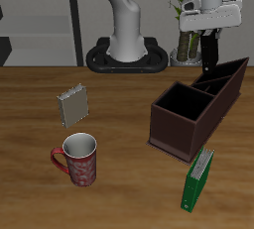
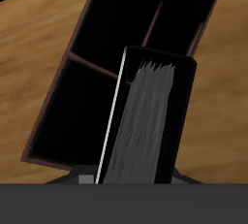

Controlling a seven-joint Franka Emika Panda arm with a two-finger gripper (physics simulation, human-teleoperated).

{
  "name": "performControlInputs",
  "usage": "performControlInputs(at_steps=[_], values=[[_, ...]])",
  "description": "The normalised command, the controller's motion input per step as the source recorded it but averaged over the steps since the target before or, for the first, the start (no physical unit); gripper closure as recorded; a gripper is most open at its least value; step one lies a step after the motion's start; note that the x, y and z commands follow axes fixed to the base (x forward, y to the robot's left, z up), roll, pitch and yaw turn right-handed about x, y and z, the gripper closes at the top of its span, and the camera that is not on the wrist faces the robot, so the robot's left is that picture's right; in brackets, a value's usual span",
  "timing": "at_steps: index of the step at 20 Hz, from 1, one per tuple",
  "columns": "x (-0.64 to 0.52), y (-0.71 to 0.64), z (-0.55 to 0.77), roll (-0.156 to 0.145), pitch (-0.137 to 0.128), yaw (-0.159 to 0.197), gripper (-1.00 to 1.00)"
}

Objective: Place the black book into the left desk caddy's left compartment

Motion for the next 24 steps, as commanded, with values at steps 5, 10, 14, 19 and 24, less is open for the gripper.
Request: performControlInputs(at_steps=[5,10,14,19,24], values=[[0.03,0.33,-0.16,0.049,0.016,-0.004,1.0],[0.07,0.15,-0.13,0.022,0.029,-0.009,1.0],[0.04,0.24,-0.16,0.046,0.028,-0.002,1.0],[-0.01,0.2,-0.13,0.031,0.02,0.001,1.0],[0.03,0.12,-0.14,0.021,0.022,0.01,1.0]])
